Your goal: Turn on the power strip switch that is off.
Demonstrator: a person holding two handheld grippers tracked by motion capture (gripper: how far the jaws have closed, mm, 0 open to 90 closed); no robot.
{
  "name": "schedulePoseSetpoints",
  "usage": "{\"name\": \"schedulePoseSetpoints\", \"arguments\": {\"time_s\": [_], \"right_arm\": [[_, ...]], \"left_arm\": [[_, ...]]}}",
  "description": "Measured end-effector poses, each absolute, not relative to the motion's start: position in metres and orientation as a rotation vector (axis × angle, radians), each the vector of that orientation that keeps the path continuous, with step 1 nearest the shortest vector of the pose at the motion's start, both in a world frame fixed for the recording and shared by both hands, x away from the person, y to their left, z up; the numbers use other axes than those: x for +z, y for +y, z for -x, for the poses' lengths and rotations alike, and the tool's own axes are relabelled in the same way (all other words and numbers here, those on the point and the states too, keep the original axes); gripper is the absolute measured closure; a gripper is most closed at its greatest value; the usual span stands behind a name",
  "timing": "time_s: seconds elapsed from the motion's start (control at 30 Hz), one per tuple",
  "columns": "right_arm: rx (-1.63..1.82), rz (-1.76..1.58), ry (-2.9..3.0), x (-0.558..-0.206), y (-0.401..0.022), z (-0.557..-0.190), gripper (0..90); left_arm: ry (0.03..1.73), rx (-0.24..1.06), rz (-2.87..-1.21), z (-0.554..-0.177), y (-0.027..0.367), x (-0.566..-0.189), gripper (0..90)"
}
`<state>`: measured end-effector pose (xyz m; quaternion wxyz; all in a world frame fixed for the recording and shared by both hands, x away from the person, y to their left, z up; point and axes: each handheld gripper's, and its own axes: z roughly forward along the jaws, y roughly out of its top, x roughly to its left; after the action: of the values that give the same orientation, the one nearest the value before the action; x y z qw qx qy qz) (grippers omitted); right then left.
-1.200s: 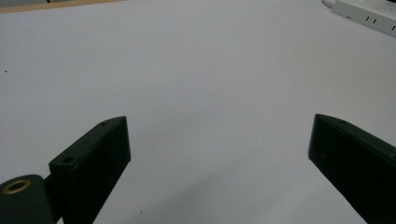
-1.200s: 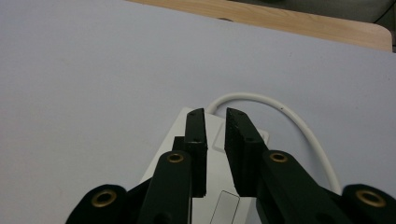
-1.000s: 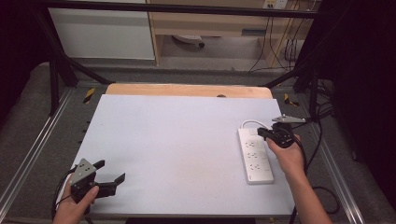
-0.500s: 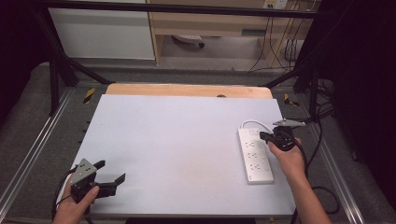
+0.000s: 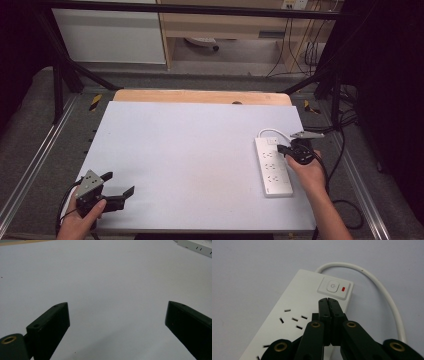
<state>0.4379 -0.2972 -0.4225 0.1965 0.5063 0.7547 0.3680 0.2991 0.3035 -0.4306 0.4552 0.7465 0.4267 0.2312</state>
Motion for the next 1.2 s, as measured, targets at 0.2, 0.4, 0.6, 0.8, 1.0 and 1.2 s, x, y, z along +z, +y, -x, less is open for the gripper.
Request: {"name": "schedulePoseSetpoints", "arguments": {"time_s": [0.2,0.4,0.6,0.8,1.0,1.2], "right_arm": [[1.03,-1.424,2.117,-0.4259,-0.2964,-0.4369,90.0],[1.033,-1.422,2.115,-0.4269,-0.2967,-0.4372,90.0],[1.034,-1.423,2.113,-0.4274,-0.2965,-0.4378,90.0],[1.029,-1.425,2.116,-0.4279,-0.2967,-0.4383,90.0],[1.021,-1.426,2.119,-0.4289,-0.2961,-0.439,90.0],[1.023,-1.423,2.108,-0.4293,-0.2948,-0.4394,90.0]], "left_arm": [[1.051,0.573,-1.845,-0.2993,0.3037,-0.4307,5.8],[1.051,0.57,-1.846,-0.2993,0.3033,-0.4309,5.8],[1.051,0.569,-1.846,-0.2992,0.3031,-0.431,5.8],[1.051,0.567,-1.847,-0.2992,0.3031,-0.4311,5.8],[1.051,0.566,-1.851,-0.2992,0.3029,-0.4312,5.8],[1.05,0.565,-1.854,-0.2992,0.3028,-0.4313,5.8]]}}
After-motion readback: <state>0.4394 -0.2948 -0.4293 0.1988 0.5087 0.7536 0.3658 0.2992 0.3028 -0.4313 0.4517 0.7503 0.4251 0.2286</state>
